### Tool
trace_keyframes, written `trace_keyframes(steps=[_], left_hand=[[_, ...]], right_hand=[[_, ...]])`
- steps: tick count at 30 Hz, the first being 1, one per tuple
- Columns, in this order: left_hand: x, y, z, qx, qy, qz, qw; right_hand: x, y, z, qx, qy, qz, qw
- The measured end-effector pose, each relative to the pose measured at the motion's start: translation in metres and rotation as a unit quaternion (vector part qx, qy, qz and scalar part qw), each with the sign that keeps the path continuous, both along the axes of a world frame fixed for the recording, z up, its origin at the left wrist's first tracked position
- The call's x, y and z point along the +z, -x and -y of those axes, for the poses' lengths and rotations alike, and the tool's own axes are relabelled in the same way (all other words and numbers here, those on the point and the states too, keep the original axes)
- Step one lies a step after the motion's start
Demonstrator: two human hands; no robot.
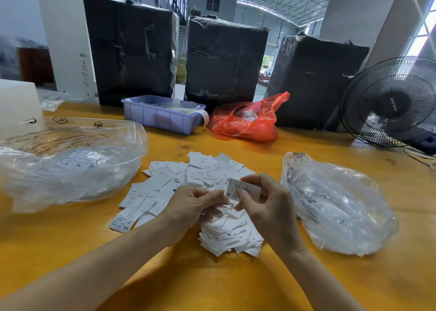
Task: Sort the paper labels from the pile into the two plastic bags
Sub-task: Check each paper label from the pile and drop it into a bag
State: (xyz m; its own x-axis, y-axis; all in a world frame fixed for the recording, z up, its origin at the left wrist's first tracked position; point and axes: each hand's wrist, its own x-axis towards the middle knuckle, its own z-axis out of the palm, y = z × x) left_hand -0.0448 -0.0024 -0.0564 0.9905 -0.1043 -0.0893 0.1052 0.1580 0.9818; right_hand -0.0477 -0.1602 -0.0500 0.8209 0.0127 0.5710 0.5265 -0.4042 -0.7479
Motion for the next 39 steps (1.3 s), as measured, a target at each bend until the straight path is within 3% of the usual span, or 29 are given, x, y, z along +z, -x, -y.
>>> trace_keyframes(steps=[9,13,18,25,33,39], left_hand=[[-0.001,-0.001,-0.001,-0.001,0.008,0.008,1.0],[-0.002,-0.002,-0.002,0.008,0.002,0.017,1.0],[-0.002,-0.003,-0.003,0.013,-0.018,0.029,0.999],[-0.005,-0.004,-0.003,0.002,-0.044,0.06,0.997],[-0.007,-0.002,0.001,-0.021,-0.068,0.058,0.996],[-0.001,-0.003,0.002,0.07,0.067,0.018,0.995]], right_hand=[[-0.004,-0.001,-0.002,0.017,0.03,-0.012,0.999],[-0.003,-0.002,0.0,0.05,0.034,-0.063,0.996],[-0.001,-0.005,0.005,0.13,-0.027,-0.161,0.978],[0.003,-0.006,0.01,0.157,-0.043,-0.253,0.954],[0.005,-0.005,0.01,0.15,-0.004,-0.246,0.958],[0.003,-0.001,0.0,0.104,0.029,-0.15,0.983]])
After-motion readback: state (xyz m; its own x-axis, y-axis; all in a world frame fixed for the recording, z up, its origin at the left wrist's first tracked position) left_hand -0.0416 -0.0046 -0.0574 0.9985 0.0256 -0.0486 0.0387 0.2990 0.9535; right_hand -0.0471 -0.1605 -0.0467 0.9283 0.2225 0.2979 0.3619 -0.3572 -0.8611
